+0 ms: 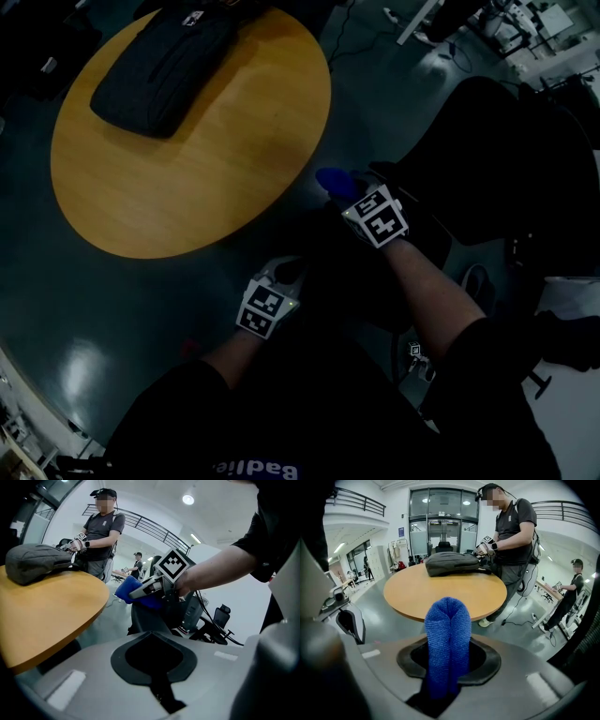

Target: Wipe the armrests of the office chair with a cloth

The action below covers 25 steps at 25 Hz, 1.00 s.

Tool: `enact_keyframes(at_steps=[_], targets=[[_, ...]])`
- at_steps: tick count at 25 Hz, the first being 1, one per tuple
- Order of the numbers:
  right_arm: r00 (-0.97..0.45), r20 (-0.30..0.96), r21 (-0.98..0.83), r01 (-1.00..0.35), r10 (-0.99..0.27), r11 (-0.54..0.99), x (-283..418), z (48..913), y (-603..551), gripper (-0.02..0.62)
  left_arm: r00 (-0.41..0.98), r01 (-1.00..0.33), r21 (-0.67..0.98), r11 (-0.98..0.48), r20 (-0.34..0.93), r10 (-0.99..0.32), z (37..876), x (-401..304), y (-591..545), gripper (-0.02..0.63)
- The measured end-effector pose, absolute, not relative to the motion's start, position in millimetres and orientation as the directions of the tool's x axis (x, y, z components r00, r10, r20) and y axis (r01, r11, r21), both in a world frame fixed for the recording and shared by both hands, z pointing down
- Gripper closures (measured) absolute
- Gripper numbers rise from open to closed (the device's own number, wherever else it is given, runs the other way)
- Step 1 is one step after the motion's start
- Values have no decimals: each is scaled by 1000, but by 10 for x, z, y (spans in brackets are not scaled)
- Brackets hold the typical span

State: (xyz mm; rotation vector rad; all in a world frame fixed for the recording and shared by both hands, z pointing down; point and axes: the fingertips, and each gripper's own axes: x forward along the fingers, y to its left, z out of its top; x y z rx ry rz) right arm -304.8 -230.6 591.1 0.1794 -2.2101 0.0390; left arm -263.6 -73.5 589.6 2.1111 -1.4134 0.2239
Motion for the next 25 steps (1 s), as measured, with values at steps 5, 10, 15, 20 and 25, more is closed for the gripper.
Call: enact_keyframes(at_steps=[5, 10, 15, 20, 25], targets=[[-606, 788, 19, -146, -104, 989, -3041, 5917, -2149, 465, 421, -892, 363, -271, 443, -792, 5915, -2610, -716, 592], [-615, 784, -2, -145, -88, 989, -3082, 5922, -2007, 465, 411, -893, 372, -255, 438, -800, 5909, -2648, -709, 592], [-632, 773, -28, -118, -53, 993, -3129, 5899, -1790, 465, 408, -893, 370, -254, 433, -804, 5912, -2662, -713, 592], [-644, 765, -54, -92, -18, 994, -3155, 5878, -1541, 465, 399, -898, 362, -249, 437, -806, 5905, -2683, -699, 592], [-655, 755, -86, -87, 8, 992, -3153, 5862, -1365, 465, 393, -901, 360, -243, 438, -808, 5904, -2698, -699, 592]])
